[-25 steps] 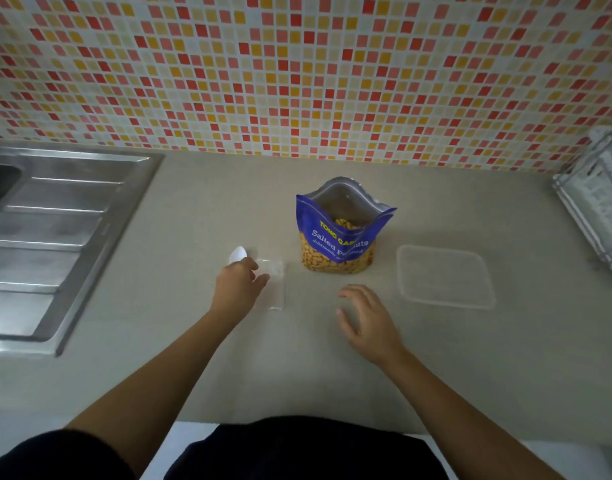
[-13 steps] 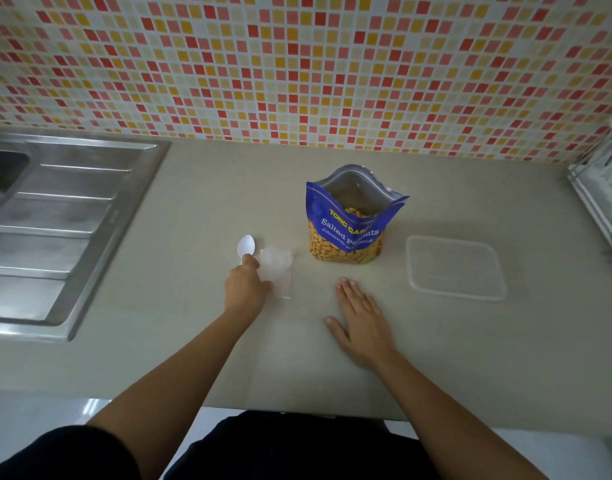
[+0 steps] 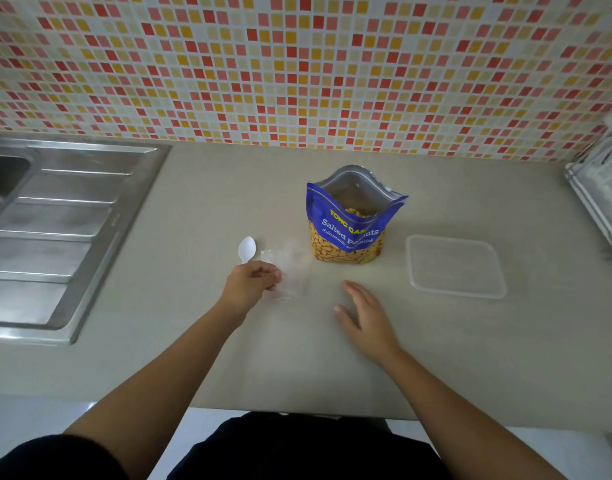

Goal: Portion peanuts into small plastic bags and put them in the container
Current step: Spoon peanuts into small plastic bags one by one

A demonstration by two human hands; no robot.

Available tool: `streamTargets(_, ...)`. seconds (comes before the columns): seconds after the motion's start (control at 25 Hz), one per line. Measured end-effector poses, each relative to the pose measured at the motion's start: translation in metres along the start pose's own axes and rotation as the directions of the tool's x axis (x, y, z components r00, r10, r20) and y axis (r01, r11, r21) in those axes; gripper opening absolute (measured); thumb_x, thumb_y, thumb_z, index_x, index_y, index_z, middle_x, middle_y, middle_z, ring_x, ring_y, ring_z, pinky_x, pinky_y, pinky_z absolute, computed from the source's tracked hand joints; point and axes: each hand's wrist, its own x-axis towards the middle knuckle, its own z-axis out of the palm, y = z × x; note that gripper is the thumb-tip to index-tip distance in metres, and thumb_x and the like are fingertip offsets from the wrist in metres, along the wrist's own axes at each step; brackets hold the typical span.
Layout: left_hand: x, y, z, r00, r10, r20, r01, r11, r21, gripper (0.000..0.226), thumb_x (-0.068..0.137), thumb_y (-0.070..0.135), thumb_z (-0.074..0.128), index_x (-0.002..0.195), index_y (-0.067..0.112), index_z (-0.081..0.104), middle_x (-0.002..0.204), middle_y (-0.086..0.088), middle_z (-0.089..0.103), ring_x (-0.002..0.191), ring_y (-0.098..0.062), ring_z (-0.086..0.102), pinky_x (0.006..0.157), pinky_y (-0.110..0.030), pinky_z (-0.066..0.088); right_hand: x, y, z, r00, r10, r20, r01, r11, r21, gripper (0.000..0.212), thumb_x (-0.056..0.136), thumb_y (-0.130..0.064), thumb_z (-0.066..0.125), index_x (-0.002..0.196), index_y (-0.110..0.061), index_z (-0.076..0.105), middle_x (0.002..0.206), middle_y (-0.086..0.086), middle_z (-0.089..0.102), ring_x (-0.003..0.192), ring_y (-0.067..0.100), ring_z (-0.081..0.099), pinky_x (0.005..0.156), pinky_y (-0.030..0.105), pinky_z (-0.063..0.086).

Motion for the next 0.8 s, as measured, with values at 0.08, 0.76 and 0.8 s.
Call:
streamTargets(0.08, -0.005, 0.001, 0.000, 0.997, 0.021, 0.080, -0.020, 1.000, -0.014, 0.007, 0.084, 0.010, 0.066, 0.090, 0.009, 0.068, 0.078, -0.002, 0.067, 0.056, -0.001, 0.059, 0.049, -0.008, 0.040, 0.006, -0.009, -0.006, 0.980, 0.179, -0.084, -0.150, 0.950, 0.275, 0.038, 0.090, -0.030, 0.057, 0.121, -0.007, 0.057, 0.120, 0.007, 0.062, 0.112, 0.016, 0.056, 0.093, 0.011, 0.034)
streamTargets(0.76, -0.021, 0.021, 0.016, 0.939, 0.239, 0.248, -0.305, 0.911, 0.278, 0.029, 0.089, 0.029, 0.060, 0.116, 0.019, 0.064, 0.104, 0.006, 0.067, 0.095, -0.009, 0.061, 0.085, -0.015, 0.043, 0.019, -0.045, -0.029, 0.938, 0.309, 0.157, -0.332, 0.674, 0.660, 0.013, 0.084, -0.011, 0.066, 0.082, -0.024, 0.069, 0.075, -0.004, 0.066, 0.068, 0.004, 0.062, 0.073, 0.019, 0.051)
streamTargets(0.8, -0.021, 0.025, 0.016, 0.927, 0.243, 0.286, -0.320, 0.910, 0.264, 0.028, 0.088, 0.026, 0.062, 0.114, 0.018, 0.065, 0.100, 0.004, 0.068, 0.092, -0.008, 0.062, 0.086, -0.017, 0.046, 0.019, -0.046, -0.032, 0.948, 0.274, 0.164, -0.313, 0.696, 0.647, 0.012, 0.084, -0.011, 0.066, 0.084, -0.022, 0.070, 0.075, -0.002, 0.067, 0.067, 0.003, 0.063, 0.075, 0.019, 0.051)
